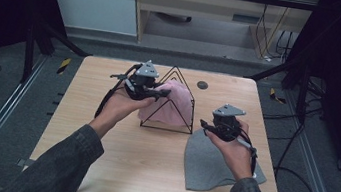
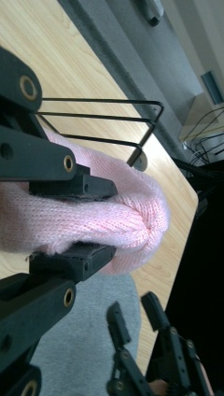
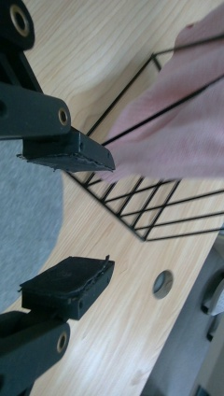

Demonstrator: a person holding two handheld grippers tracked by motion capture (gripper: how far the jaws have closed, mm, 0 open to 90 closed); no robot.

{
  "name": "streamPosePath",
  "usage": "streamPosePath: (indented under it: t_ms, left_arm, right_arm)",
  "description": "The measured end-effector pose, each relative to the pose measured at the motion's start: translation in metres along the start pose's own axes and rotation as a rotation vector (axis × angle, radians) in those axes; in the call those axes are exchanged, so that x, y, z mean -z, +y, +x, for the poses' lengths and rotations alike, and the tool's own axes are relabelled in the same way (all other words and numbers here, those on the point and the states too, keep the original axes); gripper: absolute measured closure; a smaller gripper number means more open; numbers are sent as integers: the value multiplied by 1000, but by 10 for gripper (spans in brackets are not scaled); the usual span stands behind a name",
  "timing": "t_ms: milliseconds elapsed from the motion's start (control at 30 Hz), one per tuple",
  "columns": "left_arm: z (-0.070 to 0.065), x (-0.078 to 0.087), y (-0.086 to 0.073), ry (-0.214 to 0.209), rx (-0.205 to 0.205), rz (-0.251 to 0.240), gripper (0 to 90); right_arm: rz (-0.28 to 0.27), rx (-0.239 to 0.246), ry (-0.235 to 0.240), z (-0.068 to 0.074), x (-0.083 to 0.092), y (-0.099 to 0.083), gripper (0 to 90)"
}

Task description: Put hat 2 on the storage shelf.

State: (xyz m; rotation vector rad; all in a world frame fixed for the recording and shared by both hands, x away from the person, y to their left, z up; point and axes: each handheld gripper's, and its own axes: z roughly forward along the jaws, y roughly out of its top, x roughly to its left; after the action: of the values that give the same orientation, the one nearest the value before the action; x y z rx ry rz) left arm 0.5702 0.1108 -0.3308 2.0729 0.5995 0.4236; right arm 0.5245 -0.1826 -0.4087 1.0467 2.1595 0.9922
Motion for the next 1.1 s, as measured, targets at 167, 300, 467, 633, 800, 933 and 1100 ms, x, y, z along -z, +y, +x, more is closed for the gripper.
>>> streamPosePath:
  t_ms: [167,300,467,633,800,933,1100]
  left_arm:
    - [1,-3,-4,-10,13,9,680]
    - [1,-4,-6,-30,25,2,644]
    - [-1,4,-7,-42,21,-27,469]
    - [-6,20,-16,-12,16,-23,316]
    - [-11,37,-39,19,18,-17,188]
    - [-14,48,-63,21,16,22,146]
    - [-16,59,-97,5,41,31,84]
  right_arm:
    - [41,-29,-20,-11,1,-9,452]
    - [58,-79,-11,-17,2,-14,467]
    - [112,-99,-36,-30,-1,-24,440]
    - [170,-152,-21,-51,-3,-39,371]
    - [222,-202,-12,-73,-7,-54,426]
    - [257,-218,-11,-82,-15,-64,459]
    - [288,-226,-11,-91,-28,-73,488]
